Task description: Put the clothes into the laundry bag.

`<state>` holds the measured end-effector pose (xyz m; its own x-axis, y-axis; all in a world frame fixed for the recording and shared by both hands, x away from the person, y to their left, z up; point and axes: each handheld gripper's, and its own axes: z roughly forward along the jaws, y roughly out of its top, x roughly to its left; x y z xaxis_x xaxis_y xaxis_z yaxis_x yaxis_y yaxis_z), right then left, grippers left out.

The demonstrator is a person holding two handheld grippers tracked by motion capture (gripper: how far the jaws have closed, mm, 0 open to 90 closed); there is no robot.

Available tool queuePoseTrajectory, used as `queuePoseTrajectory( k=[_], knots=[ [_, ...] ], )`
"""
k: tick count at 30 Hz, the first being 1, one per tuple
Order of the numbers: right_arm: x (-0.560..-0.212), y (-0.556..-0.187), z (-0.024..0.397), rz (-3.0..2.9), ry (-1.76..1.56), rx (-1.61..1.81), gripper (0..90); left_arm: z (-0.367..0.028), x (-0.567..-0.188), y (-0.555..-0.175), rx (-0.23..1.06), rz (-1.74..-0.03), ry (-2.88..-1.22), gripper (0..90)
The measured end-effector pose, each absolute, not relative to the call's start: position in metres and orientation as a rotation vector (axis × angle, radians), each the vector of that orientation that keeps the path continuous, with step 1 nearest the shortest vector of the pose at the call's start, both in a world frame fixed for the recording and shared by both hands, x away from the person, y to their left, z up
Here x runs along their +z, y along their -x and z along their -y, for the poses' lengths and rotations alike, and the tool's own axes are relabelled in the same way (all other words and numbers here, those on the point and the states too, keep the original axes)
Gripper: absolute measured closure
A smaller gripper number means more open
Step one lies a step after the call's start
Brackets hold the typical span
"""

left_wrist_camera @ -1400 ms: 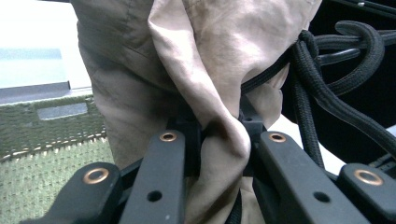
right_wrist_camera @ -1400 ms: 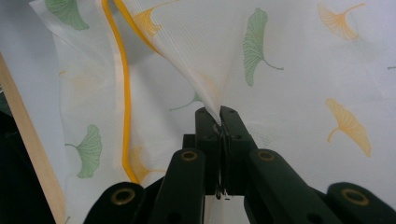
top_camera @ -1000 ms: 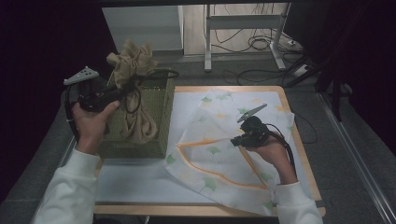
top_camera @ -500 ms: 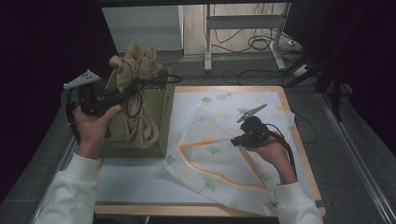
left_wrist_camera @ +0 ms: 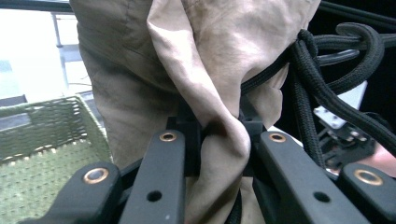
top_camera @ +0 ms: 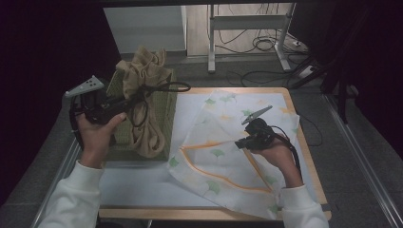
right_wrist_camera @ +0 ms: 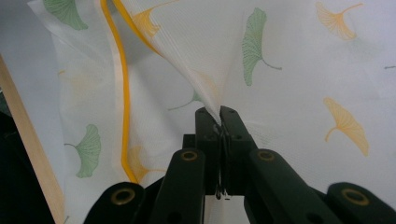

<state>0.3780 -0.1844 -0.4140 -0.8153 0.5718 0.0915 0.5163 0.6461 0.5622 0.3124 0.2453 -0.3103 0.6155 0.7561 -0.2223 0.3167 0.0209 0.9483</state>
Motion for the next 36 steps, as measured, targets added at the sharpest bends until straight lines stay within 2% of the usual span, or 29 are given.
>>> queuePoseTrajectory(
  k=[36],
  knots=[
    [-0.416, -0.379, 0.185, -2.769, -0.925, 0.897, 86.3, -0.222, -0.321, -0.287, 0.33, -0.826, -1.586, 77.6]
  ],
)
